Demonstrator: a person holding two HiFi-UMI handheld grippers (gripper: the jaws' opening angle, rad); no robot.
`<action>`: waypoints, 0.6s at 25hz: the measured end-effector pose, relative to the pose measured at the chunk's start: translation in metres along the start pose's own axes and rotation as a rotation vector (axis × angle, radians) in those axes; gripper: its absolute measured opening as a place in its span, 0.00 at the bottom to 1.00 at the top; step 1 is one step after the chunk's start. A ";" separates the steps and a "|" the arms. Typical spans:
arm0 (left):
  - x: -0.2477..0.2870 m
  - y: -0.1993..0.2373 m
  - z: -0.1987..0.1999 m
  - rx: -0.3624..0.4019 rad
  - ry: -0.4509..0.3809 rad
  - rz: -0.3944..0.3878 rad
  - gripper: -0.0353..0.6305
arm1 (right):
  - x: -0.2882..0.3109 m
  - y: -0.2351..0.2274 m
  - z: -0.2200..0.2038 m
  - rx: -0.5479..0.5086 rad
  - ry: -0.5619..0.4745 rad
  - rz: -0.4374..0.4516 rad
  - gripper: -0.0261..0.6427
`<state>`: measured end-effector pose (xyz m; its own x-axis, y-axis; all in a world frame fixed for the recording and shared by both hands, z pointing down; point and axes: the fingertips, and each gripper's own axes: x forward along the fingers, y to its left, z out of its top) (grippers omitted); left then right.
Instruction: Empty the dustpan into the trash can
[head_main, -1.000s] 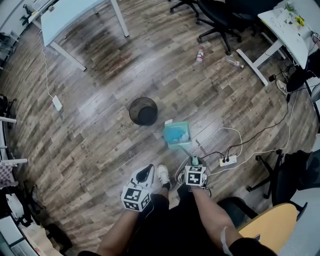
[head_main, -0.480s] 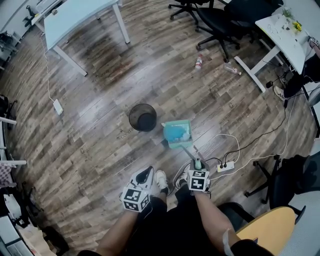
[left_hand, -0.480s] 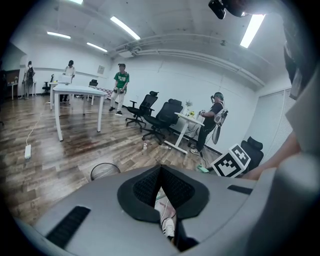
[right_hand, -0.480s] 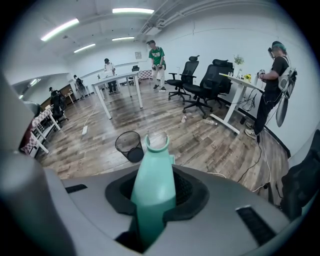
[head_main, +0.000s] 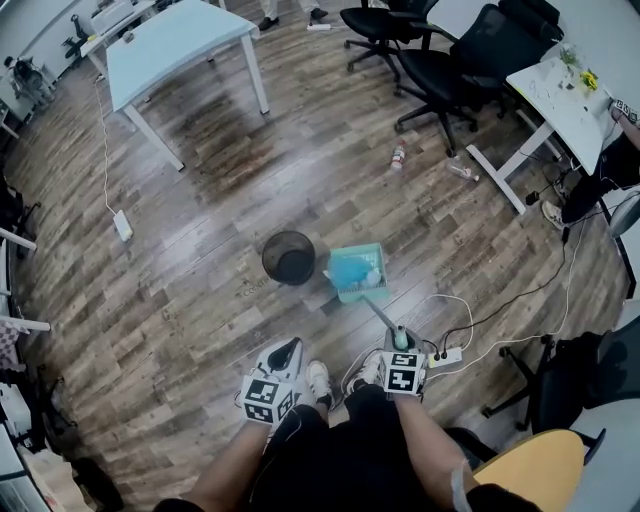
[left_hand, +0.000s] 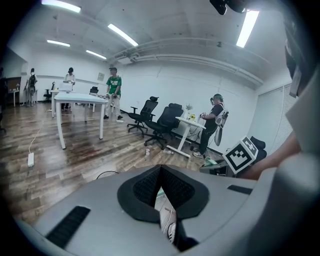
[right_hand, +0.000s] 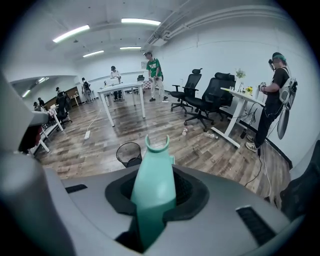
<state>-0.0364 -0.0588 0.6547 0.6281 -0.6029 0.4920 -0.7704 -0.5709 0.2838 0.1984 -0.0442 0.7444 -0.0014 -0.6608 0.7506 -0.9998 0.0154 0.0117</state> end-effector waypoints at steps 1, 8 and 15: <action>-0.001 0.001 0.002 0.005 -0.005 0.002 0.07 | -0.002 -0.001 0.006 -0.010 -0.014 -0.001 0.19; -0.009 0.011 0.025 0.041 -0.055 0.031 0.07 | -0.013 -0.004 0.048 -0.041 -0.088 0.004 0.19; -0.025 0.024 0.036 0.035 -0.094 0.076 0.07 | -0.026 0.006 0.084 -0.124 -0.142 0.040 0.19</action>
<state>-0.0666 -0.0777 0.6200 0.5772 -0.6936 0.4311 -0.8126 -0.5399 0.2193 0.1904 -0.0898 0.6696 -0.0530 -0.7565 0.6518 -0.9889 0.1307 0.0713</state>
